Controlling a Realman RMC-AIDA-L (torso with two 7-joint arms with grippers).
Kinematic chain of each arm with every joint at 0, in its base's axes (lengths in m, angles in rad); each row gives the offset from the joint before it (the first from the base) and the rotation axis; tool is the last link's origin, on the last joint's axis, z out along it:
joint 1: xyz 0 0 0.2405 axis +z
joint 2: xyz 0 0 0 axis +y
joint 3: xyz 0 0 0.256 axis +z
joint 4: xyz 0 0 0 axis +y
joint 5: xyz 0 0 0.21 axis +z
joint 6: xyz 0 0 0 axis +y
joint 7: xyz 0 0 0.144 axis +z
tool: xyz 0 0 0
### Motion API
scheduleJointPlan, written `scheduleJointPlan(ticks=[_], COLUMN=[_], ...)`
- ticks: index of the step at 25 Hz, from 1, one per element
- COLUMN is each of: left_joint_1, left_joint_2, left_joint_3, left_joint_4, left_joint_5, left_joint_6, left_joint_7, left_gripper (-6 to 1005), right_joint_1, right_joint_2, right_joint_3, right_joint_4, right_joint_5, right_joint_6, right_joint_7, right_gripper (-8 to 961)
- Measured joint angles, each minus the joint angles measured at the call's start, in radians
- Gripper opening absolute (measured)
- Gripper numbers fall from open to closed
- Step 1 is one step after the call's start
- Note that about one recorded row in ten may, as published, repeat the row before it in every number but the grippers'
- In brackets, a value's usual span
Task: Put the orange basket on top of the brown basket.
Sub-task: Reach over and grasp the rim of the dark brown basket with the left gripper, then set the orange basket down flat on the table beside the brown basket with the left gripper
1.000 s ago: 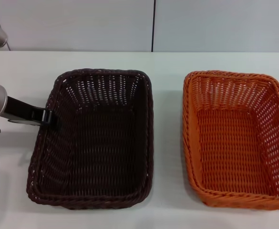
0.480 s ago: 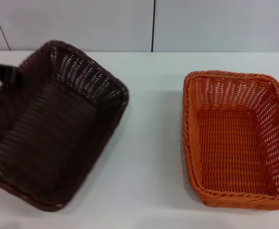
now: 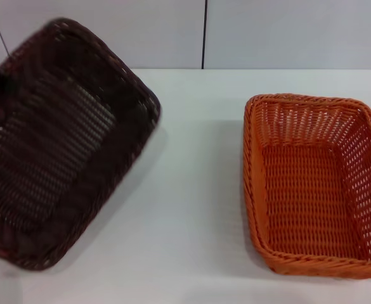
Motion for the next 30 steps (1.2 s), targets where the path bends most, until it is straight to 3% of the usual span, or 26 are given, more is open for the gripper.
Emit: scheduleJointPlan(ticks=[4, 6, 10, 11, 14, 16, 17, 19, 22, 24, 30], left_joint_1=[-0.040, -0.069, -0.141, -0.141, -0.213, -0.232, -0.262, -0.281, -0.281, -0.312, -0.338], left_joint_2=[0.010, -0.001, -0.044, -0.044, -0.091, -0.103, -0.128, -0.152, -0.152, -0.171, -0.169], left_joint_3=[0.008, 0.011, 0.017, 0.017, 0.071, 0.078, 0.080, 0.079, 0.079, 0.127, 0.153], left_joint_4=[0.069, 0.125, 0.275, 0.275, 0.437, 0.474, 0.514, 0.527, 0.527, 0.582, 0.636], left_joint_5=[-0.037, -0.039, -0.037, -0.037, -0.032, -0.034, -0.041, -0.049, -0.049, -0.121, -0.154], left_joint_6=[-0.051, -0.054, -0.022, -0.022, 0.063, 0.084, 0.109, 0.121, 0.121, 0.171, 0.220], left_joint_7=[0.105, 0.171, 0.262, 0.262, 0.328, 0.346, 0.381, 0.416, 0.416, 0.448, 0.420], left_gripper=[210, 209, 208, 208, 208, 207, 207, 207, 206, 206, 205], right_joint_1=[0.003, 0.004, 0.003, 0.001, -0.006, -0.008, -0.011, -0.016, -0.022, -0.026, -0.031], right_joint_2=[0.000, 0.000, 0.000, 0.000, 0.000, 0.001, 0.001, 0.002, 0.004, 0.005, 0.006], right_joint_3=[0.000, 0.000, 0.000, 0.000, 0.000, 0.000, 0.000, 0.000, 0.000, 0.000, 0.000], right_joint_4=[0.000, 0.001, 0.000, 0.000, -0.001, -0.001, -0.001, 0.000, 0.003, 0.004, 0.005], right_joint_5=[0.000, 0.000, 0.000, 0.000, 0.000, 0.000, 0.000, 0.000, 0.000, 0.000, 0.000], right_joint_6=[0.000, 0.000, -0.001, -0.001, -0.001, -0.001, -0.001, -0.001, -0.001, -0.001, 0.000], right_joint_7=[0.002, 0.006, 0.035, 0.040, 0.044, 0.044, 0.044, 0.044, 0.044, 0.044, 0.044], right_gripper=[549, 549, 550, 551, 551, 551, 551, 551, 551, 551, 551])
